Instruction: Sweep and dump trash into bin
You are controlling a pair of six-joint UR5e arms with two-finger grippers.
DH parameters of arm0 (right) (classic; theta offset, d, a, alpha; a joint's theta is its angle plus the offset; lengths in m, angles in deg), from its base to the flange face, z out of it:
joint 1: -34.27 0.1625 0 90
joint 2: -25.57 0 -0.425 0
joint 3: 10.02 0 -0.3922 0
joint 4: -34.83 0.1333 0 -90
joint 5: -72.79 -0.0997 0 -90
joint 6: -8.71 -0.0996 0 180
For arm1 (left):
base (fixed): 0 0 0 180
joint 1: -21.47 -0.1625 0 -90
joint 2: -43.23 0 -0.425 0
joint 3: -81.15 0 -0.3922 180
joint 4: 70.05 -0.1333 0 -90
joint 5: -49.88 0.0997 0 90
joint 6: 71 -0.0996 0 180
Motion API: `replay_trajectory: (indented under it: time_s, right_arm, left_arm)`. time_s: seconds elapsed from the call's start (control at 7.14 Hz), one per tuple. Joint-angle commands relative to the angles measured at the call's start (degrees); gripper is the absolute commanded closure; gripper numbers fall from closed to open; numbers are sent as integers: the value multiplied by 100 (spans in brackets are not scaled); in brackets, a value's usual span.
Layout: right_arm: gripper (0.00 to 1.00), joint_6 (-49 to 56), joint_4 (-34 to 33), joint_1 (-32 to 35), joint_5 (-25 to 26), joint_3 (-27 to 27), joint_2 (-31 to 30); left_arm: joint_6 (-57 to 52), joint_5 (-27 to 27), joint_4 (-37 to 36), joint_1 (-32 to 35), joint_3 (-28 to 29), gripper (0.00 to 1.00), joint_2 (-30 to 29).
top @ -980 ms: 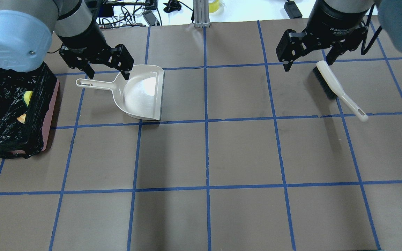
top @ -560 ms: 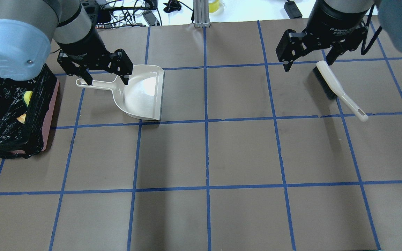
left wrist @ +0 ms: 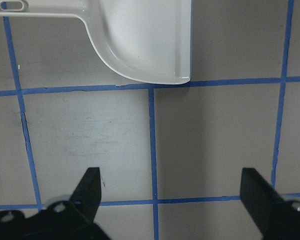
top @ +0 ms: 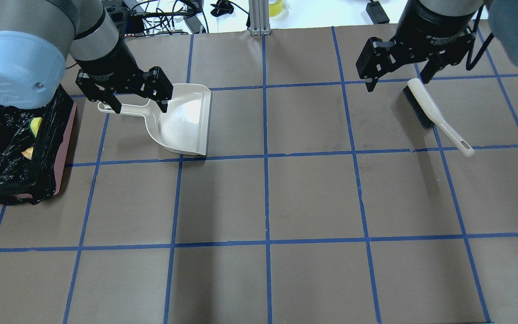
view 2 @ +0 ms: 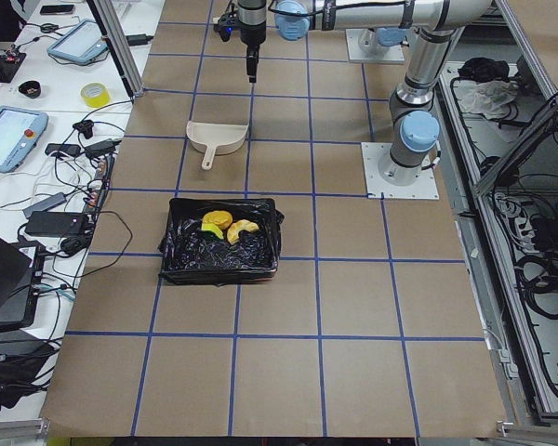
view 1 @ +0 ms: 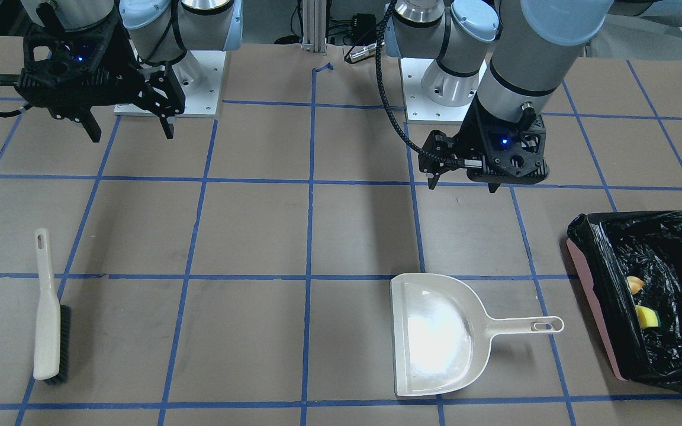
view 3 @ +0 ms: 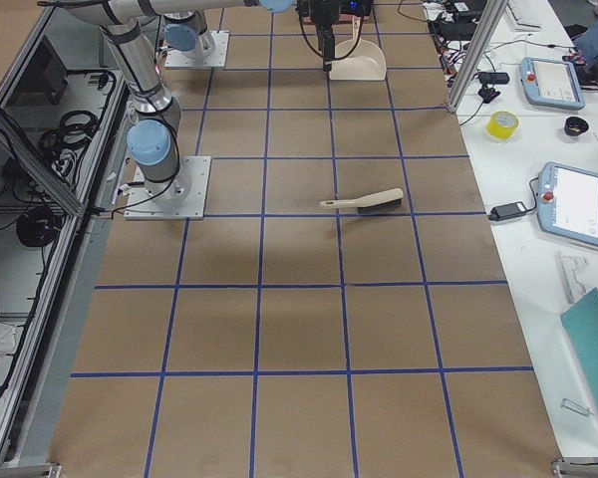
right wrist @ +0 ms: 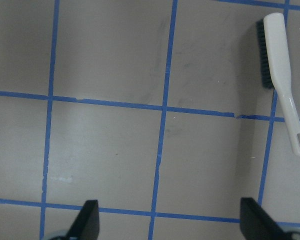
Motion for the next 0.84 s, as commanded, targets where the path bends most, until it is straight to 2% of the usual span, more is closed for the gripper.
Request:
replay_trajectory:
  time_s: [0.0, 0.7]
  right_arm:
    - [0, 0, 9, -2, 0, 8, 0]
    - [0, 0, 0, -2, 0, -10, -26]
  left_arm:
    - [-15, -10, -13, -5, -60, 0, -3]
    - [98, -150, -14, 3, 10, 0, -3]
